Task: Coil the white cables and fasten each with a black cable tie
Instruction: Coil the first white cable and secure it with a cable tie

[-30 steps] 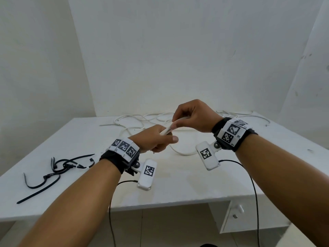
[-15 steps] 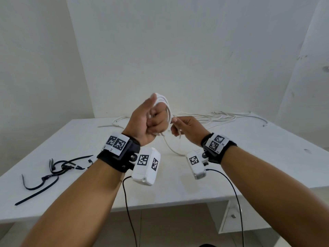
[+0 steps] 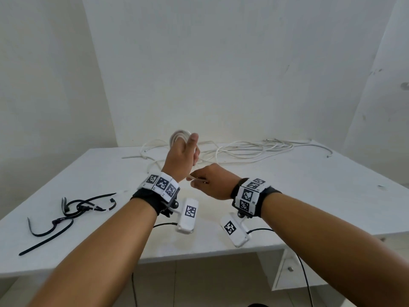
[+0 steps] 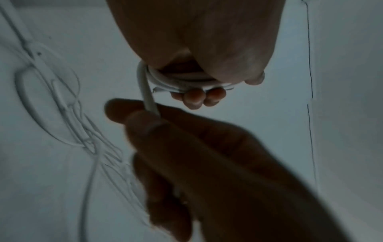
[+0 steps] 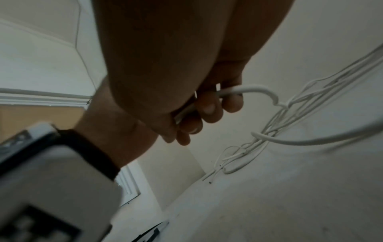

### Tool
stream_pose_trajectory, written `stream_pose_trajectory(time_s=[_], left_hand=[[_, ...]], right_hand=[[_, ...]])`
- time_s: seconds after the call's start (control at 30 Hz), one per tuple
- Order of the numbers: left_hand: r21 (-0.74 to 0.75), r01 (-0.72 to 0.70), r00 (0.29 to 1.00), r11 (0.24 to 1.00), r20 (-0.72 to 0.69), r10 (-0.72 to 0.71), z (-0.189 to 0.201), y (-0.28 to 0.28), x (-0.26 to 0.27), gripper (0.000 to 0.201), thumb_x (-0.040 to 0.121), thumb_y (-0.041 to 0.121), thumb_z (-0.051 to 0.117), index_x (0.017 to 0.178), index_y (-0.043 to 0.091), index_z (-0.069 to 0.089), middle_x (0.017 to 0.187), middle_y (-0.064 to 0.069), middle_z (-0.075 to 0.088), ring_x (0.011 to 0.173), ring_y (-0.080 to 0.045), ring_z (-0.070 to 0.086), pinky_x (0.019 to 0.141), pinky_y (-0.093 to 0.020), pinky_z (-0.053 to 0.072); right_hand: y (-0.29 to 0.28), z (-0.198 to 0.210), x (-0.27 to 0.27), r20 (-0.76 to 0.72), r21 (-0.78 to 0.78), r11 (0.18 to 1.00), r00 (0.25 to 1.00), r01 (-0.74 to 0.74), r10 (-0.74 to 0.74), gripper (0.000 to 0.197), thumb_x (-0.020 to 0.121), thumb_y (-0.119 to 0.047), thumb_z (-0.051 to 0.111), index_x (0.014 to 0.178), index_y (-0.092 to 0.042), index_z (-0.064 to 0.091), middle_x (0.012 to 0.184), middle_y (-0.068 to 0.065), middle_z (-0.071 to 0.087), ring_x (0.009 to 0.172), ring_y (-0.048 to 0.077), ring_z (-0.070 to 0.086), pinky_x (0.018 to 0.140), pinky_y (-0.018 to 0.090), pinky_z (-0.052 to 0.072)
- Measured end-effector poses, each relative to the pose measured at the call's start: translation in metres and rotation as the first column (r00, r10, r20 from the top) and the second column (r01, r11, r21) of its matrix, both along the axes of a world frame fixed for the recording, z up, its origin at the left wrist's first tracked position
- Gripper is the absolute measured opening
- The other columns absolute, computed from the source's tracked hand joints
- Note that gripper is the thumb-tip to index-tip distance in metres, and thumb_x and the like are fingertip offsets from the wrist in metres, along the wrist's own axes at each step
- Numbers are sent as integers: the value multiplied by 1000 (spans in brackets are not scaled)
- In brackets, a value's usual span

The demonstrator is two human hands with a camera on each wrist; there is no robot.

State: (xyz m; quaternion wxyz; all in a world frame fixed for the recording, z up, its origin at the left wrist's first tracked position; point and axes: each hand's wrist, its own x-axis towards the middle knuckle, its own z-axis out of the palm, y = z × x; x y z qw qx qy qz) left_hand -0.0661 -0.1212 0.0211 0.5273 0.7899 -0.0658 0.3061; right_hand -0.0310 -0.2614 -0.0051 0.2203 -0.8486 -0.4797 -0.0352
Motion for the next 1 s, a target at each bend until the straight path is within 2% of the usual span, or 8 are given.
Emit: stream_pose_trajectory(time_s=[0.1, 0.23, 0.37, 0.53, 0.6, 0.73, 0.87, 1.0], left_hand=[[205, -91, 994, 975, -47, 103, -14, 8, 5, 61, 97, 58, 39, 62, 7, 43, 55, -10, 43, 48, -19, 41, 52, -36, 41], [348, -91, 978, 933, -146, 149, -20, 13, 8, 51, 99, 49, 45, 63, 15, 35, 58, -4, 36, 53, -18, 35, 57, -36, 36], [478, -47, 932, 877, -296, 211, -17, 19, 7, 49, 100, 49, 42, 66, 15, 37, 59, -2, 40, 51, -16, 36, 54, -31, 34], [276, 277, 802, 920, -594, -63, -11, 26, -1, 58, 98, 61, 23, 70, 15, 43, 54, -2, 46, 40, -17, 36, 47, -26, 32], [211, 334, 759, 919, -638, -129, -13, 24, -4, 62, 86, 72, 29, 67, 15, 41, 52, -3, 41, 41, -18, 31, 45, -25, 28], [46, 436, 734, 899, -596, -325, -17, 27, -8, 49, 74, 57, 63, 72, 15, 37, 54, -3, 28, 44, -15, 23, 42, -22, 21], [-264, 489, 687, 831, -471, -553, -17, 29, -12, 40, 87, 33, 58, 72, 20, 23, 54, 1, 18, 41, -10, 14, 40, -20, 14], [-458, 546, 615, 702, -350, -706, -17, 31, -18, 44, 86, 29, 59, 60, 18, 26, 42, 5, 22, 34, -7, 16, 40, -23, 7]], right_hand=[[0, 5, -5, 64, -54, 998, 998, 25, -21, 24, 95, -26, 53, 104, -15, 72, 89, 5, 74, 81, 21, 65, 77, 38, 55], [-3, 16, -11, 123, -95, 994, 992, 48, -36, 20, 93, -25, 53, 85, -13, 68, 73, -1, 68, 72, 19, 62, 66, 37, 52], [-11, 32, -14, 177, -41, 997, 982, 68, -60, 11, 93, -29, 59, 94, -23, 68, 64, -18, 50, 71, 10, 50, 64, 30, 46], [-23, 41, 6, 63, 76, 997, 998, 27, -32, 10, 87, -31, 72, 84, -22, 70, 65, -15, 57, 61, 2, 53, 62, 18, 40], [-27, 45, 11, -8, 140, 990, 1000, 28, -27, 15, 83, -33, 78, 81, -21, 69, 61, -14, 56, 55, 2, 50, 56, 13, 38], [-34, 49, 22, -117, 257, 966, 993, 36, -5, 16, 82, -32, 79, 76, -22, 69, 62, -6, 60, 55, 7, 45, 55, 19, 38], [-42, 46, 35, -126, 347, 936, 992, 63, -20, 16, 87, -33, 74, 82, -18, 74, 65, 10, 61, 57, 13, 43, 56, 24, 36], [-49, 42, 44, -140, 382, 919, 989, 98, -47, 25, 89, -39, 70, 87, -16, 77, 60, 1, 48, 56, 14, 37, 54, 25, 31]])
